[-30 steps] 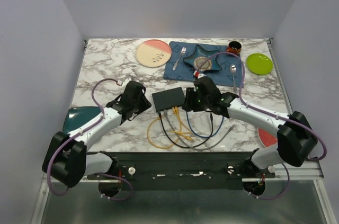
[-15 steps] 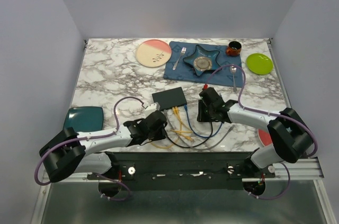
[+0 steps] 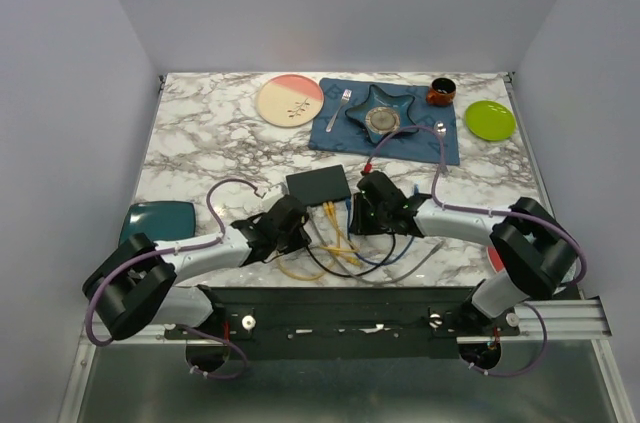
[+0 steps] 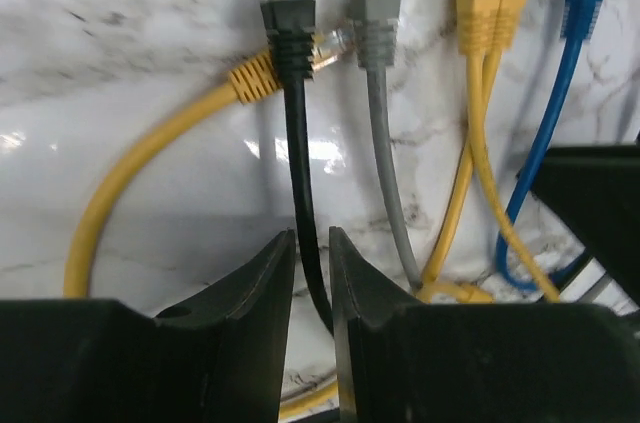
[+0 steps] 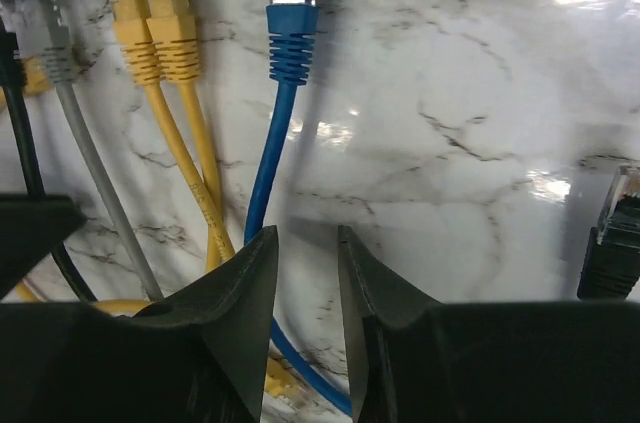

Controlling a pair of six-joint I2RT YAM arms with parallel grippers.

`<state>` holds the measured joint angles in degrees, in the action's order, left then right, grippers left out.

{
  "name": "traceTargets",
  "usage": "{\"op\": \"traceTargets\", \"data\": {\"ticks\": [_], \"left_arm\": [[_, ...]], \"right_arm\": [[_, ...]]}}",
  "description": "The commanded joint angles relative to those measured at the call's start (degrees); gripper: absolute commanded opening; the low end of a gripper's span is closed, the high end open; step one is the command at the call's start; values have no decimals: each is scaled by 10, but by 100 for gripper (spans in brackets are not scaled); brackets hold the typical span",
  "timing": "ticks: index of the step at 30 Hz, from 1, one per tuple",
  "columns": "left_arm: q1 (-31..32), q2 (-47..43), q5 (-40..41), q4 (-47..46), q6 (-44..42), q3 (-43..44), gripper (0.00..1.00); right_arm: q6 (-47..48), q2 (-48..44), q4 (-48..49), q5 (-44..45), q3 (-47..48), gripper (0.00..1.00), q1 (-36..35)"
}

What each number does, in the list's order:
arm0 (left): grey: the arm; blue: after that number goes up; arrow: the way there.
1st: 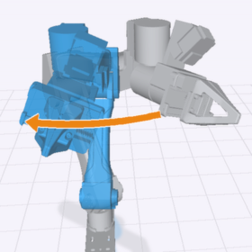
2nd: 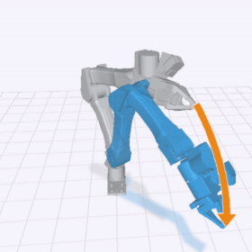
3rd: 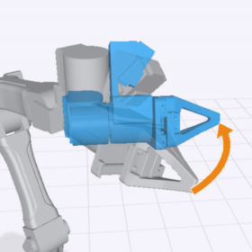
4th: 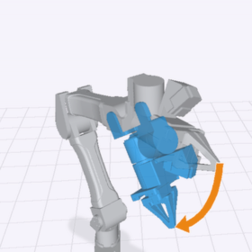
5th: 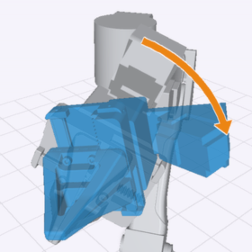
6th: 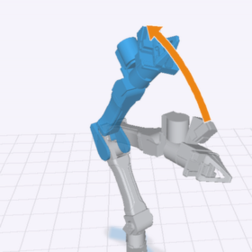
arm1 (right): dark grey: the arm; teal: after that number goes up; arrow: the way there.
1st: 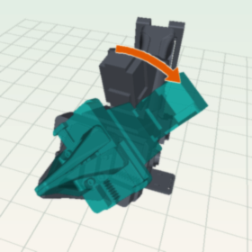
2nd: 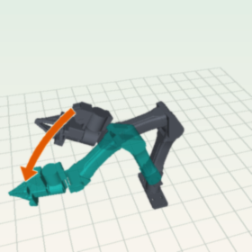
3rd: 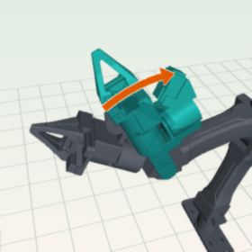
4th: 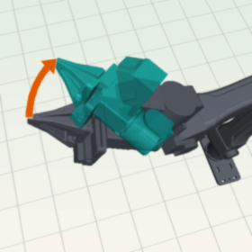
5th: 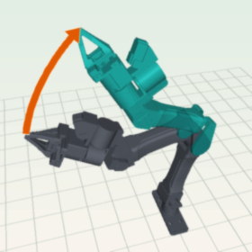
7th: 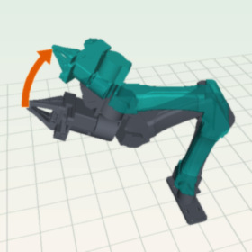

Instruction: Pull the plug from the switch port

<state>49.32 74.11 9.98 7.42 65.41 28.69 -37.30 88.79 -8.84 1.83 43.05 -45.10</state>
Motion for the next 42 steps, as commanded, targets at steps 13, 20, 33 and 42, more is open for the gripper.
{"op": "traceTargets", "data": {"ticks": [13,20,33,42], "left_arm": [[-160,-29,7,113,-84,44,36],[-178,-141,118,208,-112,107,50],[-191,-57,-127,-90,-152,114,92],[-204,74,-189,-160,-158,167,63]], "right_arm": [[-34,92,-29,-75,84,41,-39],[-10,-12,-93,57,64,61,-24],[20,-136,119,6,-61,100,17],[-120,-47,421,-292,-140,81,118]]}}
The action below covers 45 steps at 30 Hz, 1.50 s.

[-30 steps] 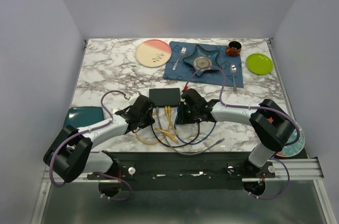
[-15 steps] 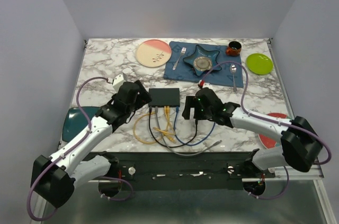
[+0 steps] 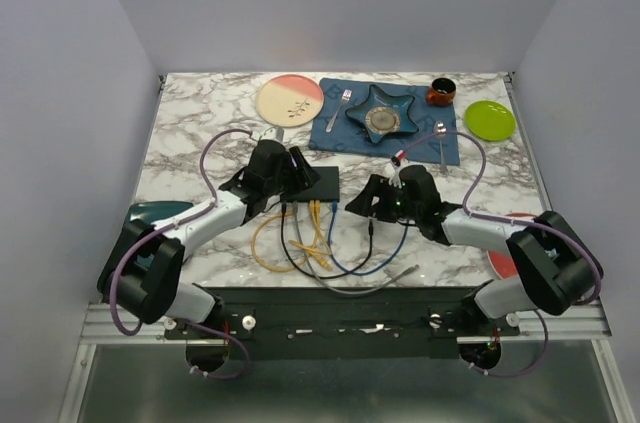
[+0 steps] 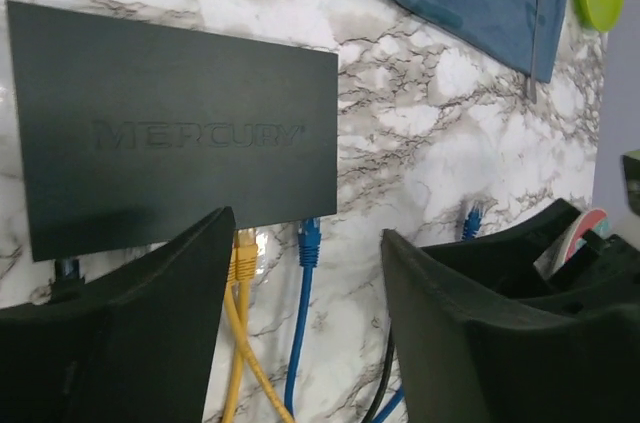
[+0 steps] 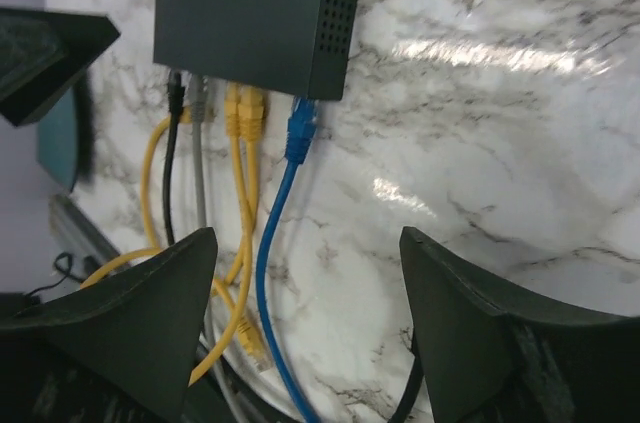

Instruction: Pull the plug from the switch port

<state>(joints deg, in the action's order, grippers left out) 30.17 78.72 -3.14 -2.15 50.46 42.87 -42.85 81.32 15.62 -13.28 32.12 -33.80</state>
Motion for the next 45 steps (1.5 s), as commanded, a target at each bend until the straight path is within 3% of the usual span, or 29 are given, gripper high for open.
{"op": "traceTargets", "data": {"ticks": [1,4,13,27,34,39,40,42,45], "left_arm": [[-15,34,-59,-67,-7,26,59],[-28,55,-65,-77,3,17,50],[-57,117,-64,-57,25,6,39],[-66,104,-55,-72,41,-26,37],[-67,58,-27,-73,37,-37,42],[-67,9,1,-69,29,-38,47],[-67,4,4,-64,25,-34,49],[-67,-8,11,-60,11,-28,52],[-67,-12,29,-28,10,-10,65]], "right_arm": [[-66,39,177,-153,-27,79,5],[-77,79,200,-178,-25,77,5],[-138,161,265,-189,-20,75,9],[-192,193,352,-113,-29,77,15],[-65,112,239,-60,-21,80,15],[40,22,66,11,6,86,14],[54,12,41,32,24,100,14],[90,-12,-19,48,43,100,13],[108,-30,-73,91,68,100,13]]}}
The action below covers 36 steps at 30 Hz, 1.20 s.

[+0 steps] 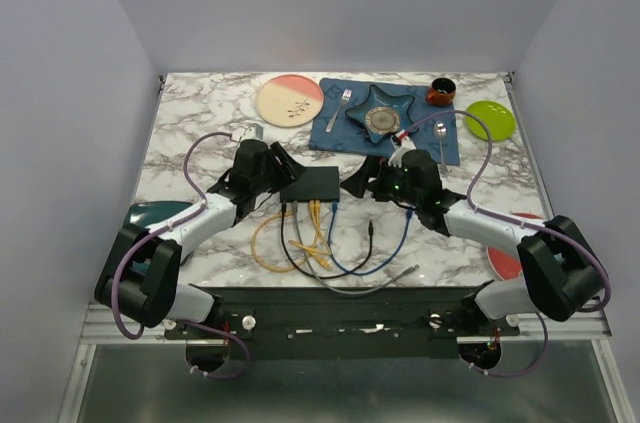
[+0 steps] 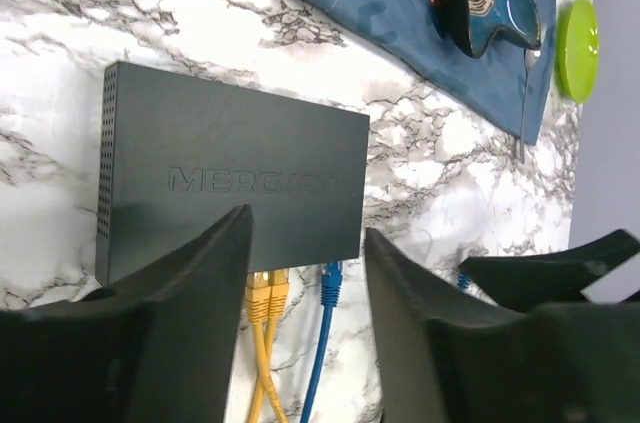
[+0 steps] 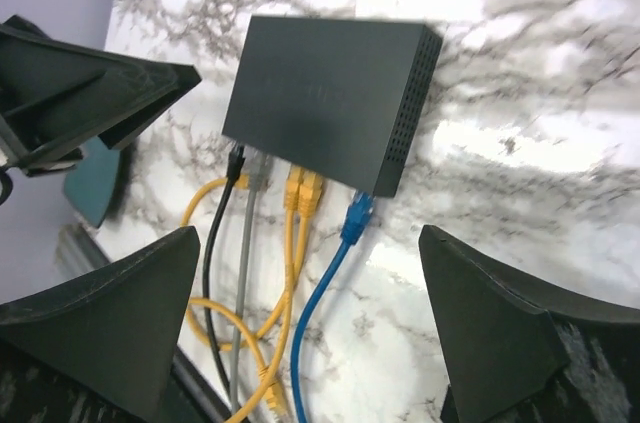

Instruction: Pull the plug from the switch port

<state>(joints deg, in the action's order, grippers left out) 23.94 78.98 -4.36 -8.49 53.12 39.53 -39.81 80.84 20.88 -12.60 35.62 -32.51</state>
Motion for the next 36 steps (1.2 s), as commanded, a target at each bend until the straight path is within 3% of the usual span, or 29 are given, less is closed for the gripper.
{"op": "traceTargets", "data": {"ticks": [1,2,3,4,10,16,21,25,27,28,29,30,33,36], "left_arm": [[-5,-15,57,60,-13,35,73],[-6,-12,59,72,-11,41,78],[-6,-12,62,82,-9,46,95],[-7,-12,65,98,-7,52,99],[-22,-46,61,90,21,24,99],[-29,-58,97,101,61,14,99],[-29,-92,112,66,83,-20,99],[-36,-120,109,50,118,-50,99],[-55,-113,76,49,93,-48,99],[-62,-105,45,50,80,-37,99],[-70,-89,24,65,60,-27,99],[-71,-80,10,72,52,-19,99],[-71,-58,-9,84,37,5,99],[-71,-45,-37,70,24,4,99]], "right_arm": [[78,-29,-132,98,35,100,0],[73,-32,-145,107,38,100,0],[69,-39,-149,115,38,100,0],[68,-42,-153,122,38,100,0],[19,-53,-157,162,22,100,10],[43,-47,-148,141,40,100,10],[93,-76,5,69,-12,100,10],[55,-98,49,115,-41,100,10],[18,-91,3,157,-28,86,12],[10,-79,-16,160,-20,73,16],[0,-73,-70,151,-9,69,23],[1,-66,-90,143,15,69,25],[25,-35,-82,44,16,85,29],[-12,-17,-24,-16,-5,87,29]]}}
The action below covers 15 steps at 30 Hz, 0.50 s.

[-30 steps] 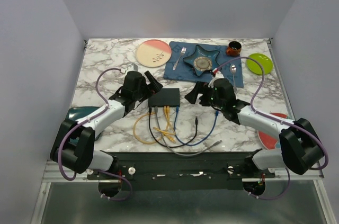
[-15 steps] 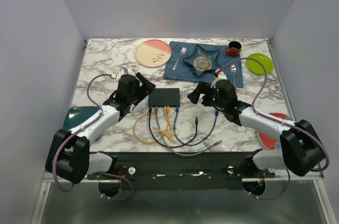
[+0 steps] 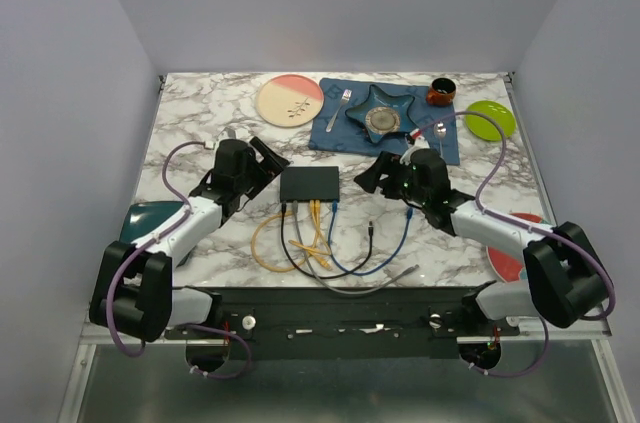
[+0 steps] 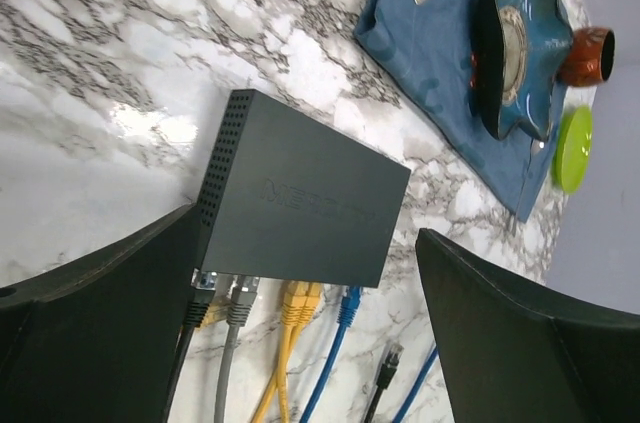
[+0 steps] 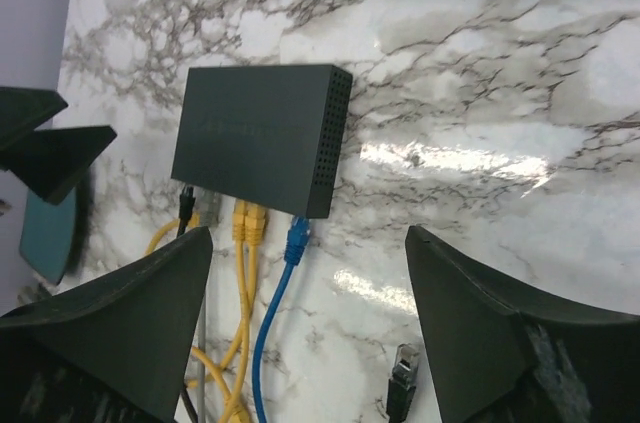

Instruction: Pull the plug from the switch port

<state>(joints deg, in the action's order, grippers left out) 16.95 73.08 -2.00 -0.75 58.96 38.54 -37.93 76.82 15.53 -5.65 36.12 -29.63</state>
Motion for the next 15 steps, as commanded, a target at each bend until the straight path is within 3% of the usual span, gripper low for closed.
{"op": "traceTargets", "data": {"ticks": [1,3,8,15], "left_arm": [[0,17,-65,-13,-36,12,96],[3,29,-68,-14,-41,11,92],[14,78,-101,-35,-46,6,67],[24,108,-95,-62,-39,2,57]], "right_arm": [[-42,26,43,-101,-27,87,0],[-68,41,89,-117,-40,86,0],[-121,83,155,-145,-65,79,-1],[-151,144,218,-173,-66,68,-1]]}}
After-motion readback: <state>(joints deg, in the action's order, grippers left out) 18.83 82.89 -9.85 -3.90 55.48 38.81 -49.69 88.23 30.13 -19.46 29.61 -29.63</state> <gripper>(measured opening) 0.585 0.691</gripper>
